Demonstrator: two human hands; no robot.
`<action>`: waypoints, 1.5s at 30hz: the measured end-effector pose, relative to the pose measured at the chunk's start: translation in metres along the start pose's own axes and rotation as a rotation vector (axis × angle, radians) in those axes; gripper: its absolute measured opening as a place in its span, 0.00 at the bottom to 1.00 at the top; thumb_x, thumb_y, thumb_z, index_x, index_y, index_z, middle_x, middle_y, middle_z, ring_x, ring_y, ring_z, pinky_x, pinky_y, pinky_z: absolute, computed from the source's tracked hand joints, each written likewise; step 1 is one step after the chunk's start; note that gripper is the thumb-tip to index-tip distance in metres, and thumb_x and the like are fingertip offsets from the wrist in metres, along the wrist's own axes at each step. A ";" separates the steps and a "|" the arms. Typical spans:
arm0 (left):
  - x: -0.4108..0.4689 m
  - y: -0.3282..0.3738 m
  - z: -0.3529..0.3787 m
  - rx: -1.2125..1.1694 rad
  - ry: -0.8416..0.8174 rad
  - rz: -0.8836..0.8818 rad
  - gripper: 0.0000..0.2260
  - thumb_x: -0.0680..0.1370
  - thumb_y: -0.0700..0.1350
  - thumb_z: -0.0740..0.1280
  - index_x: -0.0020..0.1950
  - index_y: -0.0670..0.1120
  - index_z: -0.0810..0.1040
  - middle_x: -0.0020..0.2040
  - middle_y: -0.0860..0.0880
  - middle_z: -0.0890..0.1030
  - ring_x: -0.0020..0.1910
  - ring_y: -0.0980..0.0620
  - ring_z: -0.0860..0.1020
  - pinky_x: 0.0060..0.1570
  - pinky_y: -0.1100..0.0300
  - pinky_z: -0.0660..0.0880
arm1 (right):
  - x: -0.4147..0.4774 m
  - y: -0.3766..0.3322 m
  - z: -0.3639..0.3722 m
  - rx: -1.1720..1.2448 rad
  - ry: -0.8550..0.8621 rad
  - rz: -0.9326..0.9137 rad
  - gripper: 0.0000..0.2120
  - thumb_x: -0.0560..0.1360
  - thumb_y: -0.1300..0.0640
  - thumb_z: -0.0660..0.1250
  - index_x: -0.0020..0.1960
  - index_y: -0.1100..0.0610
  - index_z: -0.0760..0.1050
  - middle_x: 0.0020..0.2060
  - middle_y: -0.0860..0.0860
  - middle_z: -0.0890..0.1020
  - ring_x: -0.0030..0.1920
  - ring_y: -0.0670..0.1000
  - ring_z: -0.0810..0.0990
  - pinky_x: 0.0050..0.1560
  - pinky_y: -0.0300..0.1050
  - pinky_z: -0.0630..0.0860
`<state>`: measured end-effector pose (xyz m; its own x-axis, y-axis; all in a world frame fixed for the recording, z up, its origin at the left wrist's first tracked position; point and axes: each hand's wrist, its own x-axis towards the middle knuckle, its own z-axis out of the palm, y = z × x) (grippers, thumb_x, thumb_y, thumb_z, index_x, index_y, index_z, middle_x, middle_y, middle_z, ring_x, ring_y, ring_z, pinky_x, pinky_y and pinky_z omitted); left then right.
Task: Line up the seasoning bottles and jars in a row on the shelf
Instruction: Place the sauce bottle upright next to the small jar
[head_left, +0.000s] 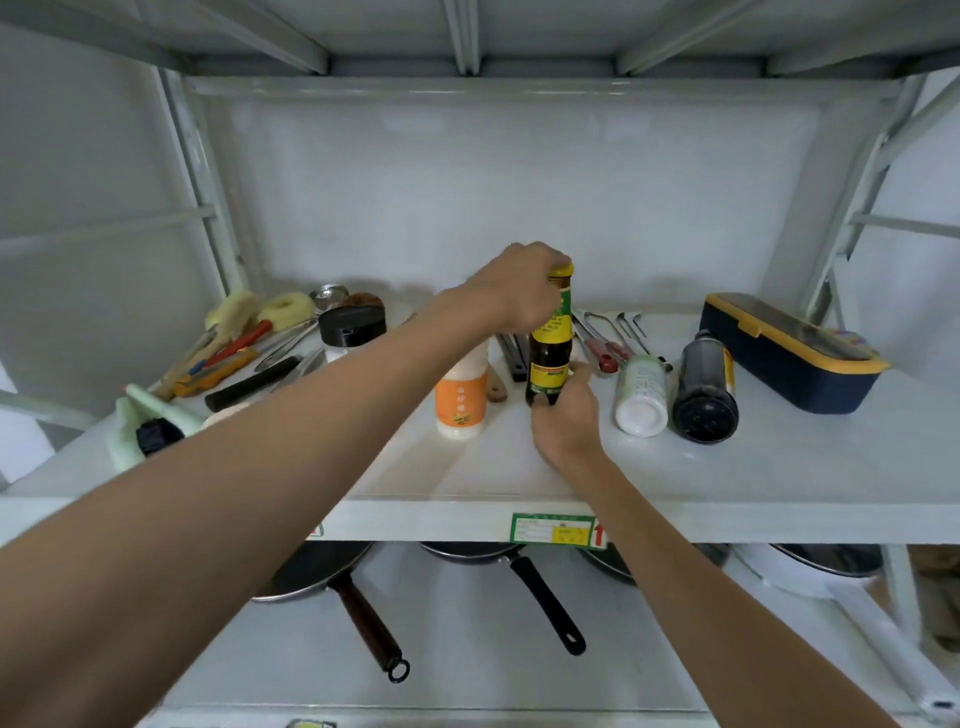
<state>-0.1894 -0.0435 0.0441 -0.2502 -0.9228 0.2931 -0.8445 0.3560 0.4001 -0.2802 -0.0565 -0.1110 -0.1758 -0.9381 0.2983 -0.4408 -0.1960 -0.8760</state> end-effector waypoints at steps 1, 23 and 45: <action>0.006 0.002 0.000 0.009 -0.012 -0.013 0.26 0.74 0.35 0.55 0.72 0.45 0.67 0.71 0.41 0.68 0.67 0.42 0.69 0.60 0.56 0.70 | 0.001 0.001 0.000 -0.008 -0.002 -0.014 0.21 0.75 0.70 0.59 0.67 0.61 0.62 0.57 0.60 0.77 0.58 0.60 0.76 0.50 0.44 0.69; 0.009 -0.007 0.001 -0.159 0.311 0.049 0.21 0.68 0.32 0.55 0.47 0.47 0.85 0.47 0.46 0.85 0.47 0.51 0.78 0.45 0.66 0.72 | -0.001 0.005 -0.005 0.050 -0.076 -0.015 0.24 0.70 0.67 0.65 0.63 0.56 0.66 0.50 0.51 0.77 0.54 0.54 0.77 0.49 0.44 0.71; 0.011 -0.016 0.006 -0.153 0.387 0.092 0.17 0.67 0.31 0.56 0.38 0.44 0.82 0.43 0.46 0.85 0.41 0.53 0.78 0.34 0.81 0.65 | 0.005 0.009 -0.001 -0.063 -0.077 -0.007 0.31 0.61 0.49 0.78 0.59 0.57 0.70 0.54 0.56 0.79 0.57 0.57 0.77 0.59 0.57 0.75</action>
<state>-0.1811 -0.0605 0.0361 -0.1006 -0.7730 0.6264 -0.7398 0.4791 0.4724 -0.2860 -0.0630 -0.1168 -0.1055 -0.9565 0.2718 -0.4966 -0.1861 -0.8478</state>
